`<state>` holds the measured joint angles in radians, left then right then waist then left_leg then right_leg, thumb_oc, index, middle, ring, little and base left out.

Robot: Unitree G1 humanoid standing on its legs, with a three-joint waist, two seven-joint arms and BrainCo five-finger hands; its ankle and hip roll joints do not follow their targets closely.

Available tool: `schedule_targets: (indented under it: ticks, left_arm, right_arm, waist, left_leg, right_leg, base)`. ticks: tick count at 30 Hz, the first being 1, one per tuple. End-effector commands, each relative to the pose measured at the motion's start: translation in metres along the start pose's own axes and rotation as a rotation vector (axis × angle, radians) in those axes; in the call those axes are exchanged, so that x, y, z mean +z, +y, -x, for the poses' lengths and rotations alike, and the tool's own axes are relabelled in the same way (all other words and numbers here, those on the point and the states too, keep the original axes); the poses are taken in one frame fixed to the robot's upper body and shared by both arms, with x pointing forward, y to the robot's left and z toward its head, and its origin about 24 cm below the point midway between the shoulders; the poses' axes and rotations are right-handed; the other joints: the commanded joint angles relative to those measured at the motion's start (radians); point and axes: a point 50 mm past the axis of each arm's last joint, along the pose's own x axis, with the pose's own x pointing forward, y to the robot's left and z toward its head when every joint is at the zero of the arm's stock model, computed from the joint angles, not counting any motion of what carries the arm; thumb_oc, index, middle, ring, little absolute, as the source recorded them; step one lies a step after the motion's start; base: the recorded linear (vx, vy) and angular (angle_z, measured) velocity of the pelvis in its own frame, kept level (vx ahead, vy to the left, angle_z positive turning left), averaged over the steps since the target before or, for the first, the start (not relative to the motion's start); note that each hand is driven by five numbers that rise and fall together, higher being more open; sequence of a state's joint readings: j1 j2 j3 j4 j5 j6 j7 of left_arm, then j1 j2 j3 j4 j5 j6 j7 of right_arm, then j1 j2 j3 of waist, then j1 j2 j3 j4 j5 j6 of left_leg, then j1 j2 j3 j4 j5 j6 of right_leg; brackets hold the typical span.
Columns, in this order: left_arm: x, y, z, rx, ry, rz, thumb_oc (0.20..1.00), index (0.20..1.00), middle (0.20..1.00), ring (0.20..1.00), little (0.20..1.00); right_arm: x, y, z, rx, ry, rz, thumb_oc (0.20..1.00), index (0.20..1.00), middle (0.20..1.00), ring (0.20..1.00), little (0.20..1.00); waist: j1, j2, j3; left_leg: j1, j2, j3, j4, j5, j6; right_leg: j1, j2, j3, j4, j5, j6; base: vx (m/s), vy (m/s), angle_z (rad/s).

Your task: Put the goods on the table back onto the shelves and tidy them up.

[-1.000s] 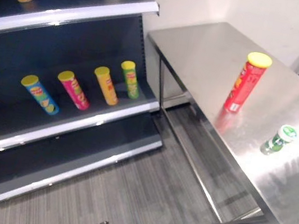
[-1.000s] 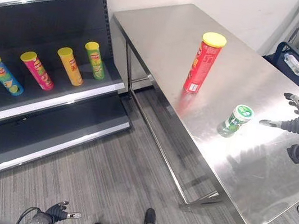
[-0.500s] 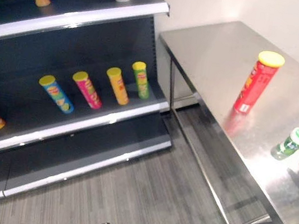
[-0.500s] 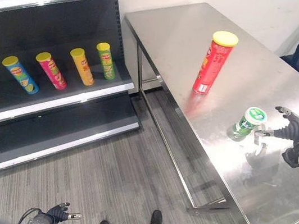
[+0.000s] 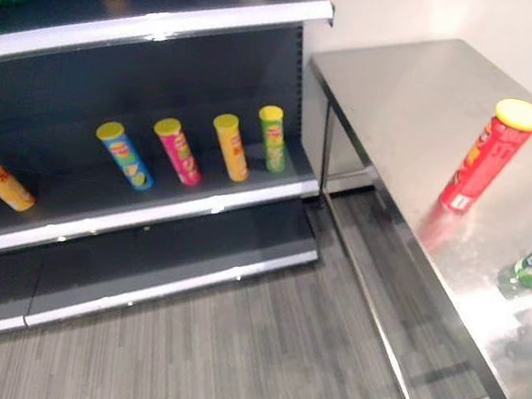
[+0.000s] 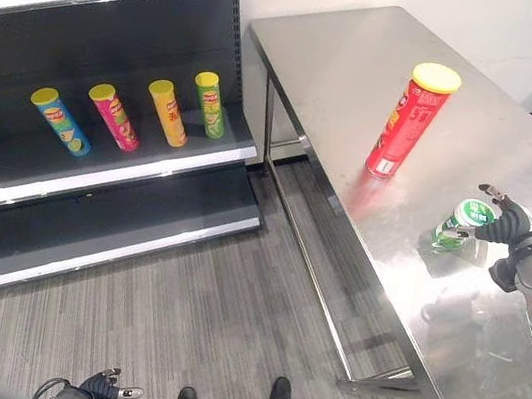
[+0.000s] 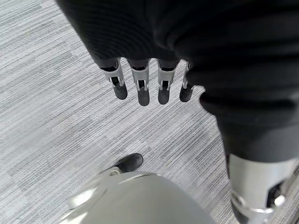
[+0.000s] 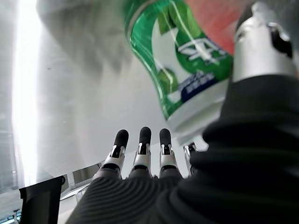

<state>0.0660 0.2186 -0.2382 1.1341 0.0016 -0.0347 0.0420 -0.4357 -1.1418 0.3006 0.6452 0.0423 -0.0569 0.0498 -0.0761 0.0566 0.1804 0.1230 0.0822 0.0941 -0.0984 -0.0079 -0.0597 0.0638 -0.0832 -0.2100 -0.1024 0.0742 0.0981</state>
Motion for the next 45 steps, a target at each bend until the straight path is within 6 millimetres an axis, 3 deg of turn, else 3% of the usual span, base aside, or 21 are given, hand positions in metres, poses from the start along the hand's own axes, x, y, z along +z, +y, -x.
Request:
schedule_targets:
  ticks: [1, 6, 7, 9, 19, 26, 29, 30, 34, 35, 39, 40, 41, 43, 45]
  left_arm:
    - [0.008, 0.025, -0.002, 0.068, -0.02, -0.01, 1.0, 1.0, 1.0, 1.0, 1.0]
    - [0.008, 0.025, -0.001, 0.068, -0.024, -0.01, 1.0, 1.0, 1.0, 1.0, 1.0]
    - [0.008, 0.025, -0.002, 0.067, -0.024, -0.011, 1.0, 1.0, 1.0, 1.0, 1.0]
    - [0.008, 0.025, -0.001, 0.068, -0.025, -0.012, 1.0, 1.0, 1.0, 1.0, 1.0]
    - [0.009, 0.026, -0.001, 0.08, -0.028, -0.002, 1.0, 1.0, 1.0, 1.0, 1.0]
    - [0.009, 0.03, -0.001, 0.099, -0.03, 0.018, 1.0, 1.0, 1.0, 1.0, 1.0]
    - [0.009, 0.032, 0.0, 0.108, -0.035, 0.037, 1.0, 1.0, 1.0, 1.0, 1.0]
    - [0.011, 0.034, 0.0, 0.114, -0.044, 0.043, 1.0, 1.0, 1.0, 1.0, 1.0]
    - [0.015, 0.035, -0.001, 0.111, -0.059, 0.042, 1.0, 1.0, 1.0, 1.0, 1.0]
    - [0.022, 0.037, -0.001, 0.113, -0.084, 0.055, 1.0, 1.0, 1.0, 1.0, 1.0]
    - [0.026, 0.035, -0.001, 0.107, -0.101, 0.076, 1.0, 1.0, 1.0, 1.0, 1.0]
    - [0.028, 0.033, -0.001, 0.096, -0.11, 0.089, 1.0, 1.0, 1.0, 1.0, 1.0]
    - [0.028, 0.033, -0.001, 0.096, -0.11, 0.089, 1.0, 1.0, 1.0, 1.0, 1.0]
    - [0.025, 0.028, -0.001, 0.083, -0.103, 0.082, 1.0, 1.0, 1.0, 1.0, 1.0]
    - [0.023, 0.027, -0.001, 0.084, -0.1, 0.076, 1.0, 1.0, 1.0, 1.0, 1.0]
  right_arm:
    - [0.026, 0.0, -0.013, -0.047, -0.082, -0.005, 1.0, 1.0, 1.0, 1.0, 1.0]
    - [0.03, 0.003, -0.013, -0.042, -0.102, -0.014, 1.0, 1.0, 1.0, 1.0, 1.0]
    - [0.031, 0.004, -0.013, -0.041, -0.11, -0.018, 0.956, 0.956, 0.956, 0.956, 0.956]
    - [0.035, 0.006, -0.014, -0.037, -0.127, -0.008, 0.2, 0.2, 0.2, 0.2, 0.2]
    - [0.042, 0.001, -0.008, -0.103, -0.179, -0.027, 0.2, 0.2, 0.2, 0.2, 0.2]
    - [0.055, -0.016, 0.012, -0.209, -0.293, -0.023, 0.2, 0.2, 0.2, 0.2, 0.2]
    - [0.075, -0.034, 0.031, -0.281, -0.426, 0.021, 0.2, 0.2, 0.2, 0.2, 0.2]
    - [0.091, -0.041, 0.04, -0.298, -0.509, 0.03, 0.2, 0.2, 0.2, 0.2, 0.2]
    - [0.103, -0.049, 0.049, -0.313, -0.582, 0.05, 0.2, 0.2, 0.2, 0.2, 0.2]
    - [0.127, -0.057, 0.062, -0.309, -0.701, 0.077, 0.2, 0.2, 0.2, 0.2, 0.2]
    - [0.141, -0.061, 0.07, -0.295, -0.772, 0.081, 0.2, 0.2, 0.2, 0.2, 0.2]
    - [0.146, -0.062, 0.072, -0.285, -0.795, 0.088, 0.2, 0.2, 0.2, 0.2, 0.2]
    - [0.146, -0.062, 0.072, -0.285, -0.796, 0.088, 0.2, 0.2, 0.2, 0.2, 0.2]
    - [0.153, -0.063, 0.075, -0.281, -0.83, 0.08, 0.2, 0.2, 0.2, 0.2, 0.2]
    - [0.155, -0.065, 0.075, -0.288, -0.838, 0.077, 0.2, 0.2, 0.2, 0.2, 0.2]
  waist:
    - [0.017, -0.087, -0.029]
    - [0.02, -0.086, -0.03]
    - [0.021, -0.086, -0.029]
    - [0.023, -0.086, -0.03]
    - [0.019, -0.084, -0.032]
    - [0.006, -0.08, -0.034]
    - [0.002, -0.079, -0.032]
    - [0.002, -0.081, -0.026]
    - [0.007, -0.087, -0.014]
    - [0.027, -0.104, 0.022]
    - [0.034, -0.118, 0.042]
    - [0.034, -0.115, 0.052]
    - [0.034, -0.115, 0.052]
    - [0.039, -0.107, 0.047]
    - [0.045, -0.096, 0.044]
  left_leg:
    - [-0.02, 0.028, 0.063, 0.034, -0.018, -0.071]
    - [-0.017, 0.026, 0.06, 0.032, -0.02, -0.069]
    - [-0.016, 0.026, 0.061, 0.032, -0.02, -0.069]
    - [-0.015, 0.026, 0.06, 0.034, -0.022, -0.069]
    - [-0.008, 0.026, 0.058, 0.036, -0.029, -0.066]
    - [-0.004, 0.03, 0.06, 0.049, -0.04, -0.065]
    - [-0.009, 0.038, 0.051, 0.074, -0.048, -0.068]
    - [-0.027, 0.043, 0.044, 0.108, -0.052, -0.073]
    - [-0.067, 0.046, 0.03, 0.181, -0.064, -0.083]
    - [-0.138, 0.032, -0.007, 0.318, -0.051, -0.106]
    - [-0.23, 0.022, -0.048, 0.44, -0.02, -0.133]
    - [-0.262, 0.061, -0.02, 0.433, 0.021, -0.138]
    - [-0.261, 0.061, -0.02, 0.432, 0.022, -0.139]
    - [-0.242, 0.114, 0.018, 0.295, 0.039, -0.127]
    - [-0.25, 0.164, 0.038, 0.168, 0.11, -0.131]
  right_leg:
    - [0.058, -0.008, 0.081, 0.043, -0.182, 0.046]
    - [0.062, -0.008, 0.078, 0.042, -0.183, 0.046]
    - [0.063, -0.009, 0.077, 0.042, -0.184, 0.046]
    - [0.064, -0.009, 0.077, 0.043, -0.185, 0.046]
    - [0.069, -0.009, 0.078, 0.045, -0.189, 0.045]
    - [0.073, -0.007, 0.08, 0.052, -0.198, 0.04]
    - [0.077, -0.001, 0.077, 0.056, -0.208, 0.032]
    - [0.076, 0.0, 0.074, 0.059, -0.213, 0.027]
    - [0.075, 0.002, 0.065, 0.066, -0.224, 0.018]
    - [0.093, 0.001, 0.056, 0.069, -0.233, 0.001]
    - [0.123, 0.006, 0.025, 0.058, -0.238, -0.016]
    - [0.135, 0.011, 0.001, 0.048, -0.243, -0.015]
    - [0.135, 0.011, 0.001, 0.047, -0.243, -0.015]
    - [0.132, 0.008, -0.011, 0.046, -0.243, -0.001]
    - [0.131, 0.005, -0.021, 0.049, -0.252, 0.013]
  base:
    - [0.0, 0.0, 0.0]
    - [0.0, 0.0, 0.0]
    - [0.0, 0.0, 0.0]
    - [0.0, 0.0, 0.0]
    - [0.0, -0.001, 0.01]
    - [0.0, -0.018, 0.01]
    - [-0.01, -0.076, 0.02]
    - [-0.03, -0.075, 0.01]
    - [-0.06, -0.087, 0.09]
    - [-0.11, -0.15, 0.33]
    - [-0.04, -0.086, 0.56]
    - [0.01, -0.028, 0.46]
    - [0.05, 0.031, 0.45]
    - [0.11, 0.079, 0.3]
    - [0.14, 0.132, 0.21]
